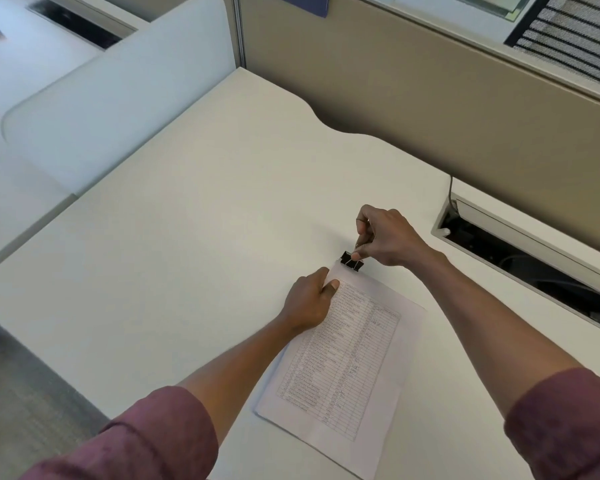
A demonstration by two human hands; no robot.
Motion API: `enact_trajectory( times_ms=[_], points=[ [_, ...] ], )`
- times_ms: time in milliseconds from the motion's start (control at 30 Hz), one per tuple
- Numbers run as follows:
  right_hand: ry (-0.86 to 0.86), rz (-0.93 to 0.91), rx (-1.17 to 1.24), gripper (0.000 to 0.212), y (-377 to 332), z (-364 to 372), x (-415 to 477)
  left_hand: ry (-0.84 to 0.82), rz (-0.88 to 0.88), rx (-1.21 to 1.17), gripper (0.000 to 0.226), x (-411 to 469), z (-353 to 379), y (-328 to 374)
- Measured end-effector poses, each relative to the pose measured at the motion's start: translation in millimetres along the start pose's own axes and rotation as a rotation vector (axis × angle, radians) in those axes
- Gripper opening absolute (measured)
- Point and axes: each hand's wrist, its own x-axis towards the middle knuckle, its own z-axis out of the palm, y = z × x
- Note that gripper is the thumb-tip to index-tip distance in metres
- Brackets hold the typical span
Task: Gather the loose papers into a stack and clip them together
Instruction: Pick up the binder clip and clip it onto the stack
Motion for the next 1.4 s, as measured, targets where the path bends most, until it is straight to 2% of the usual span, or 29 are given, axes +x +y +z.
enact_trajectory(
  times_ms=[133,500,800,1067,1167,1267,1400],
  points=[
    [-0.014,0.019,0.037,0.046,3,3,1,-0.001,0.011,-0.003,0.032,-1,1,-1],
    [-0.217,-0.011,0.134,0.048,6,-1,19,0.022,0.059,0.019,0.022,-3,5,-2],
    [-0.385,0.007,0.159,0.043,7,-2,31,0.021,0.047,0.020,0.024,0,4,-5],
    [-0.442,0.002,0.142,0.047,7,-2,33,-0.002,0.044,0.012,0.027,1,4,-6],
    [-0.430,0.023,0.184,0.059,8,-3,30,0.002,0.031,-0.009,0.031,1,4,-5],
    [-0.352,0.076,0.329,0.070,13,-4,17,-0.006,0.009,-0.049,0.035,1,3,-6],
    [-0.291,0.176,0.467,0.064,32,1,-13,-0.008,-0.026,-0.160,0.035,-1,1,-8]
  ],
)
